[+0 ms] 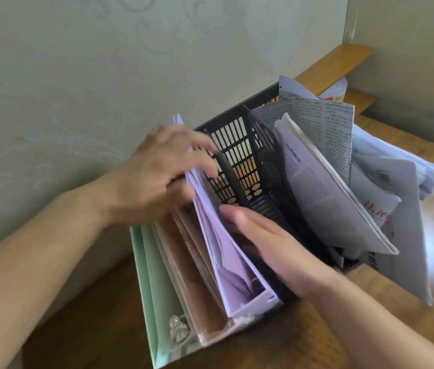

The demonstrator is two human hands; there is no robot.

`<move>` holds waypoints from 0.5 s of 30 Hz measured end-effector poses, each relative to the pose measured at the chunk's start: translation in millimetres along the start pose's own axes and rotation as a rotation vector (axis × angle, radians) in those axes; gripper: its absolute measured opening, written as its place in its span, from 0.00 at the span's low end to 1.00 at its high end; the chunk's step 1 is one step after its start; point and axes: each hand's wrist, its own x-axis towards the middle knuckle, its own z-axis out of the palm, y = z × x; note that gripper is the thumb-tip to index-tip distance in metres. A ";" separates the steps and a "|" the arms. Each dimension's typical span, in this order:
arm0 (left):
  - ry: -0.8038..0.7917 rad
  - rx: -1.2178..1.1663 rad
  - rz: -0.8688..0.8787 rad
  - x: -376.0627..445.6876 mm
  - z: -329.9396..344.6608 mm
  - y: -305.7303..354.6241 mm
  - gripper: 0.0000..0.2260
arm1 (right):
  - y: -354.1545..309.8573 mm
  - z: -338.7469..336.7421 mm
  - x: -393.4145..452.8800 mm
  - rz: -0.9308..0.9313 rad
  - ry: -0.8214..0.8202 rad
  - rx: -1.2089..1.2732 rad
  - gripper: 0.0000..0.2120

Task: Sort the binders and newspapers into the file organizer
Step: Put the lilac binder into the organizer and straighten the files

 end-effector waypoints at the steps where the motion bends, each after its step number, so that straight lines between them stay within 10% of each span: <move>1: 0.042 -0.020 -0.077 3.2 0.4 -4.8 0.39 | -12.3 1.0 -30.7 -0.102 -0.039 0.009 0.21; 8: 0.056 -0.205 -0.412 40.9 5.5 -33.8 0.28 | -19.6 -8.1 -94.2 -0.580 0.059 -0.738 0.28; 15: 0.040 -0.269 -0.458 50.6 9.3 -35.5 0.24 | -77.7 -20.9 -80.9 -0.600 -0.219 -1.046 0.24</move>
